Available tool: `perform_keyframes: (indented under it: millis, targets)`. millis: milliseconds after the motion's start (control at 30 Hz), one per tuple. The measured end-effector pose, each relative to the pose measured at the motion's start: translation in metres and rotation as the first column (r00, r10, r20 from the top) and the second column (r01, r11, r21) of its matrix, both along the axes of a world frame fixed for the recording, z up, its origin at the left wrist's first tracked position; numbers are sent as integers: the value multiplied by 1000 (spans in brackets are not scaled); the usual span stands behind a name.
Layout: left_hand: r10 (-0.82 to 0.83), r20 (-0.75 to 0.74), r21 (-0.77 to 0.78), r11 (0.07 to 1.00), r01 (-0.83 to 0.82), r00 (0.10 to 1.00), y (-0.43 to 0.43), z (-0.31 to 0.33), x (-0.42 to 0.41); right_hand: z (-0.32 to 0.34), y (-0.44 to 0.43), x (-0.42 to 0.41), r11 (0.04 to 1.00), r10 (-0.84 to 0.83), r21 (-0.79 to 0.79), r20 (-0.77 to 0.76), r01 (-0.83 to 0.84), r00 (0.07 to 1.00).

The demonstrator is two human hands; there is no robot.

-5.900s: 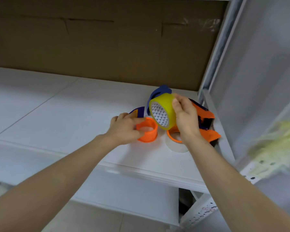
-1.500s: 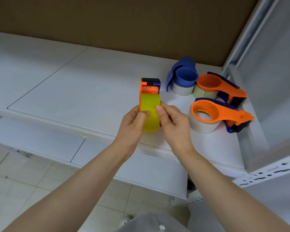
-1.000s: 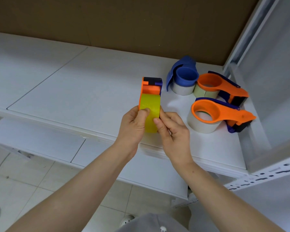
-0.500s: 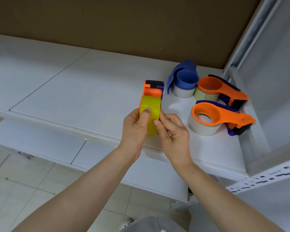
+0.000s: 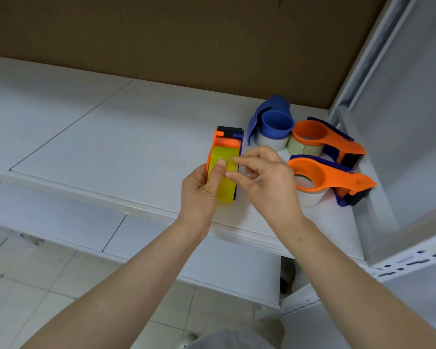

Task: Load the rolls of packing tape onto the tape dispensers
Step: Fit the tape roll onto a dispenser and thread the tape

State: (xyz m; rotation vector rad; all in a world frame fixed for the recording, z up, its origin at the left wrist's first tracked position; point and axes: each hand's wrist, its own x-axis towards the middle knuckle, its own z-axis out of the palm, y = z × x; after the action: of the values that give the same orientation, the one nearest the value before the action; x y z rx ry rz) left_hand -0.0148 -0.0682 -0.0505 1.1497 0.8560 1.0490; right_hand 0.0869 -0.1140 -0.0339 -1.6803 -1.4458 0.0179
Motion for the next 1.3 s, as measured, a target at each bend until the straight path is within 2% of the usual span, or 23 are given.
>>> perform_keyframes:
  millis: [133, 200, 267, 300, 400, 500, 600, 733, 933, 1133, 1300]
  targets:
    - [-25, -2, 16, 1000, 25, 1000, -2, -1, 0, 18, 3, 3, 996, 8, -94, 202, 12, 979]
    - [-22, 7, -2, 1000, 22, 1000, -1, -1, 0, 19, 5, -2, 988, -43, -117, 444, 105, 895]
    - [-25, 7, -15, 1000, 25, 1000, -1, -2, -1, 18, 6, -3, 987, -72, -84, 525, 136, 848]
    - [-40, 4, -13, 999, 40, 999, 0, -3, -2, 19, 6, -2, 987, -61, -101, 489, 126, 870]
    - [-89, -1, 0, 996, 89, 996, 2, -4, -5, 28, 11, 7, 977, -7, -204, 232, 56, 973]
    - [-135, -8, -5, 991, 135, 991, 4, -4, -7, 39, 16, 15, 969, 6, -246, 19, -1, 1000]
    - [-195, 1, -11, 981, 195, 981, 7, -3, -11, 38, 19, 15, 960, 20, -273, -149, -61, 989]
    - [-269, 15, -30, 963, 269, 963, 12, 0, -12, 33, 20, 15, 957, -23, -289, -214, -41, 977]
    - [-196, -17, -41, 980, 195, 981, 12, 3, -12, 28, 26, 22, 952, -96, -304, -439, -47, 893]
    - [-99, 14, -148, 984, 100, 995, 15, 11, -4, 27, 25, 26, 968, -149, -250, -507, 21, 849]
    - [-208, -83, -8, 978, 208, 975, 9, 14, 1, 30, 22, 28, 972, -194, -192, -341, 133, 920]
